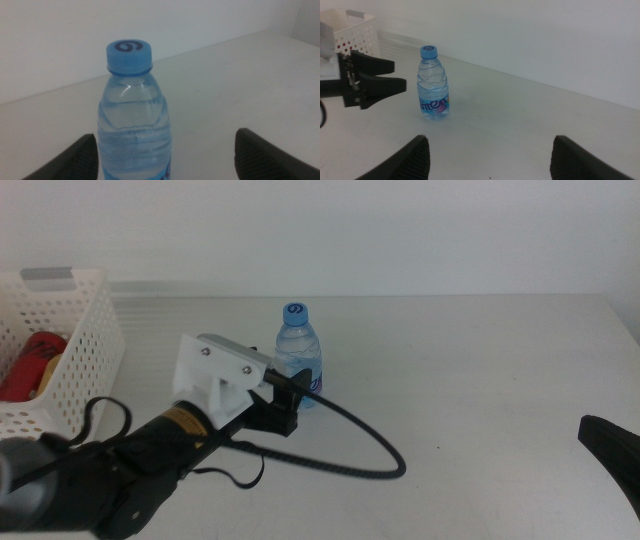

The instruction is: Use arms to grab the bottles and put them into the dustbin to the left of the table.

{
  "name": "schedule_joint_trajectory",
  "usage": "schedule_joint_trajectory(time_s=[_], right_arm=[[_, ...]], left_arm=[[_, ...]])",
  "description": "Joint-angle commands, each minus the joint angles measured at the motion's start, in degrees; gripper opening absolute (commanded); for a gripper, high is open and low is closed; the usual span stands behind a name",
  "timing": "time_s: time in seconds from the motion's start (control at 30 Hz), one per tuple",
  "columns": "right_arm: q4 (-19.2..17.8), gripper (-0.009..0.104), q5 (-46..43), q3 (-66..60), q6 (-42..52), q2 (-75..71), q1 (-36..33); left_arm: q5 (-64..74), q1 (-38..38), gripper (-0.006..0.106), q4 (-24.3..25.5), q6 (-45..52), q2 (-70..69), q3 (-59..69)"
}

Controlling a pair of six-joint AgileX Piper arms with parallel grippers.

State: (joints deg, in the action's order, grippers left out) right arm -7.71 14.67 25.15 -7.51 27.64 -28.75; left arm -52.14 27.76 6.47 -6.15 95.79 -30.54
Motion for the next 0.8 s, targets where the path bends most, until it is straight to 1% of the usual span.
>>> schedule_joint_trajectory(time_s=[0.0,0.13,0.37,0.57,0.77], right_arm=[[-0.8,0.063,-4.1,2.0,0.6,0.5,-0.3],[-0.8,0.063,-4.1,2.0,0.6,0.5,-0.3],[-0.8,0.063,-4.1,2.0,0.6,0.5,-0.3],[-0.8,0.063,-4.1,2.0,0.6,0.5,-0.3],[-0.8,0.063,-4.1,2.0,0.6,0.5,-0.3]], left_arm=[[-5.4,0.0,0.089,-0.4,-0.7,-0.5,-2.9],[-5.5,0.0,0.089,-1.9,-0.3,2.2,-5.7],[-5.6,0.0,0.089,-2.3,-0.1,6.6,-9.6],[-5.5,0.0,0.089,-6.5,1.5,9.6,-11.9],[-5.8,0.0,0.089,-6.5,1.4,12.9,-14.5]])
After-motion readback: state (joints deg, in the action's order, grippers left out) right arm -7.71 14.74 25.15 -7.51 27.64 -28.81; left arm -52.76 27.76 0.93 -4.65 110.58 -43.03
